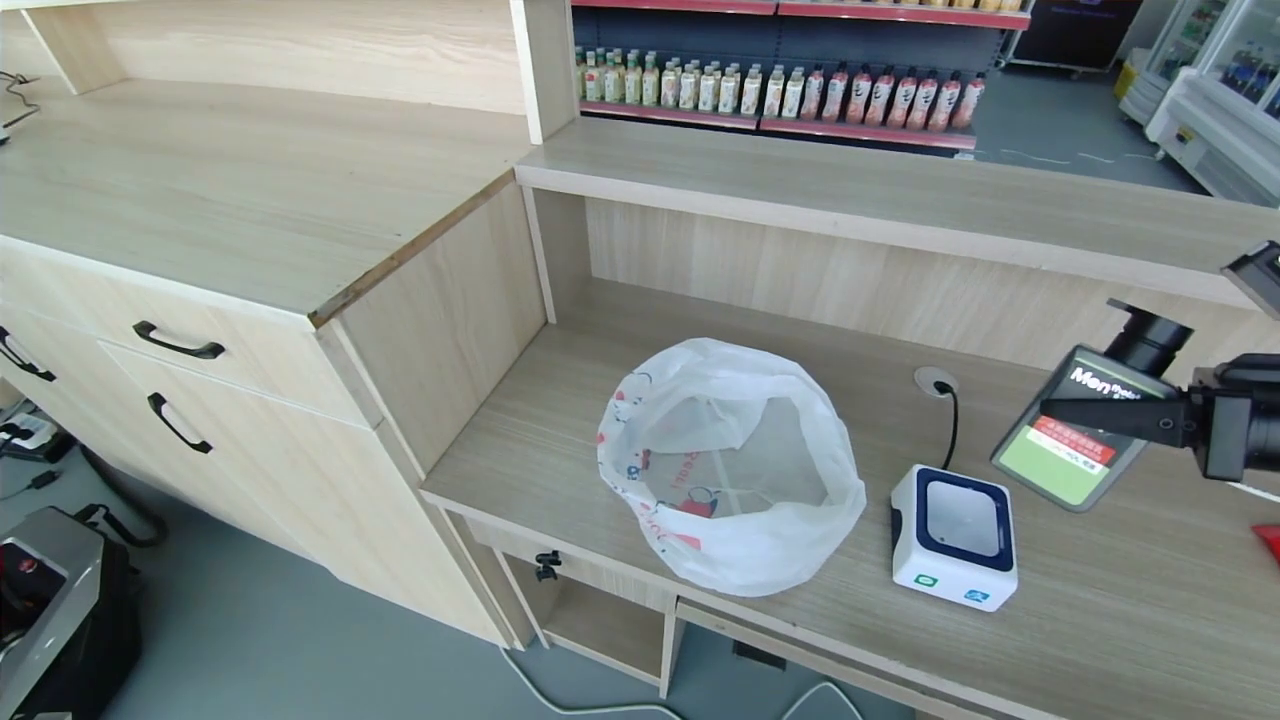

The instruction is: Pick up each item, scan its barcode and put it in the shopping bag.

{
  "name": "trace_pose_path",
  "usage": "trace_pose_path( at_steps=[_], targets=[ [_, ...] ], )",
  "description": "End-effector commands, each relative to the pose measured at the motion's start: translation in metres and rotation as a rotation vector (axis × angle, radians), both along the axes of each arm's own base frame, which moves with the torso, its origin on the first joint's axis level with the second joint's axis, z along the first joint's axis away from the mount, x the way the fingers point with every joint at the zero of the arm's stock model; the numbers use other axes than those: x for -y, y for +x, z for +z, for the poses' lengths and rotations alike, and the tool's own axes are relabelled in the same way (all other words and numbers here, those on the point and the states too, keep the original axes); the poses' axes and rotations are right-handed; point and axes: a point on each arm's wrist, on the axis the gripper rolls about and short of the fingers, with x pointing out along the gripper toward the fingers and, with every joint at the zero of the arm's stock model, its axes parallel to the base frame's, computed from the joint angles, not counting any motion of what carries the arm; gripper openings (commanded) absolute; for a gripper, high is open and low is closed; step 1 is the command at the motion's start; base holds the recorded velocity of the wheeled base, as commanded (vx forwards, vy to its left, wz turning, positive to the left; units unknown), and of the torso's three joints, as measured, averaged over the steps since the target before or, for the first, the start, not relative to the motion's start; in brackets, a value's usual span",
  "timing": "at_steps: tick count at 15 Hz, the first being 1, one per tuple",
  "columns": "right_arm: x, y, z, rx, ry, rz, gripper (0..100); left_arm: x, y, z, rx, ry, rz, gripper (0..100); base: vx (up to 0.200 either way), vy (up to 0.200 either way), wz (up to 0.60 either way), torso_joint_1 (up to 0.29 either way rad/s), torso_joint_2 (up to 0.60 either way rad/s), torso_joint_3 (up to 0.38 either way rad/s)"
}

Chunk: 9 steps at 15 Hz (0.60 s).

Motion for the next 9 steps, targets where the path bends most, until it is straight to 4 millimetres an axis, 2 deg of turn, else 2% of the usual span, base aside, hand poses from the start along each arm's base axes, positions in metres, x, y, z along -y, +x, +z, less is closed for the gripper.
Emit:
trace_pose_path(
  at_steps=[1, 4, 6, 9],
  targets=[
    [0.005, 0.025, -0.023, -0.06, 0.033, 0.025, 0, 0.0, 0.0, 0.0, 0.0, -0.001, 0.0, 100, 0.0, 0.0, 0.0, 0.0, 0.0, 0.0],
    [0.008, 0.042, -0.038, -0.076, 0.08, 0.094, 0, 0.0, 0.0, 0.0, 0.0, 0.001, 0.0, 100, 0.0, 0.0, 0.0, 0.0, 0.0, 0.0],
    [0.002, 0.058, -0.055, -0.13, 0.095, 0.127, 0, 0.0, 0.0, 0.0, 0.0, -0.001, -0.002, 100, 0.0, 0.0, 0.0, 0.0, 0.0, 0.0],
    [0.001, 0.075, -0.07, -0.14, 0.096, 0.142, 0, 0.0, 0.0, 0.0, 0.0, -0.001, 0.0, 100, 0.0, 0.0, 0.0, 0.0, 0.0, 0.0]
  ],
)
